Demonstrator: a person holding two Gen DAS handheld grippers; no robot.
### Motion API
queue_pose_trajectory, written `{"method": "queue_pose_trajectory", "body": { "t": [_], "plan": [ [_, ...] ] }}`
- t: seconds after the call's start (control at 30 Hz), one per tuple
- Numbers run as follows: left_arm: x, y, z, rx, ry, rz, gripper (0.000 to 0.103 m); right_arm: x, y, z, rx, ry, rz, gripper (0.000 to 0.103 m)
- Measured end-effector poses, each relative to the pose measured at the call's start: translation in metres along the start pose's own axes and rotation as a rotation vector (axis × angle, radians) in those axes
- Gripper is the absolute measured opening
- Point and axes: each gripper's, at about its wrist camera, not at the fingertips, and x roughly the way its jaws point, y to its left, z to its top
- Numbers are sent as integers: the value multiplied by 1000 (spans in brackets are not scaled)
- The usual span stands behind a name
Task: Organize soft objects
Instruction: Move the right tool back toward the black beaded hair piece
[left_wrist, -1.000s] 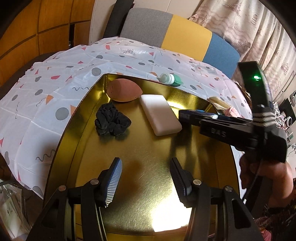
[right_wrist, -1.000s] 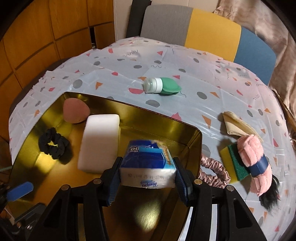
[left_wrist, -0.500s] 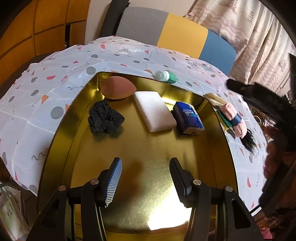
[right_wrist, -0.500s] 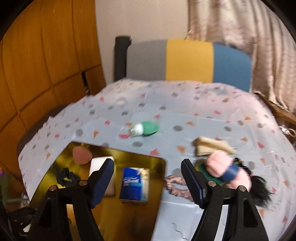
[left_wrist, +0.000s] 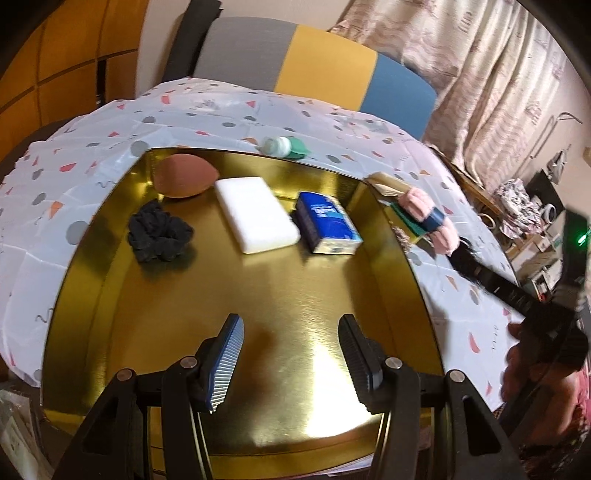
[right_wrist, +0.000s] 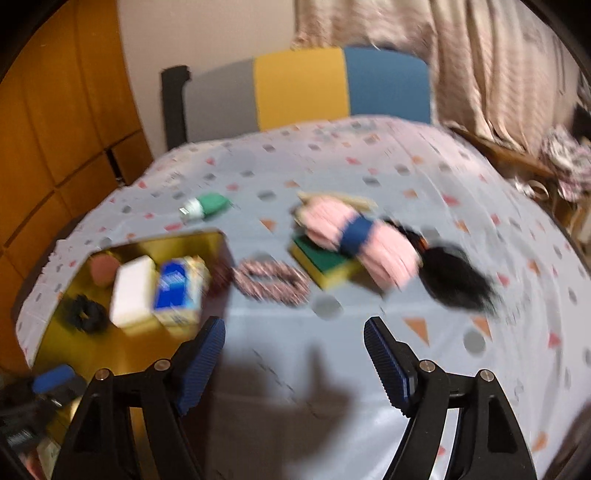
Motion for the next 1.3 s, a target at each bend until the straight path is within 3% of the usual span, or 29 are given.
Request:
{"method": "queue_pose_trajectory", "body": {
  "t": [0.37,0.67,0.97,1.3],
  "plan": [
    [-5,-37,-12,110,-26,-68,54,5,-61,-57,81,65,-69,78],
    [-8,-73,-25,184,-20,-111,54,6,-94,-60,130,51,-89,78],
    [-10,-93,-24,153,-17,-135,54,17,-111,-36,96,20,-128,78],
    [-4,-114,-22,124,11,-144,54,48,-154,53,114,-33,-195,79]
  ]
}}
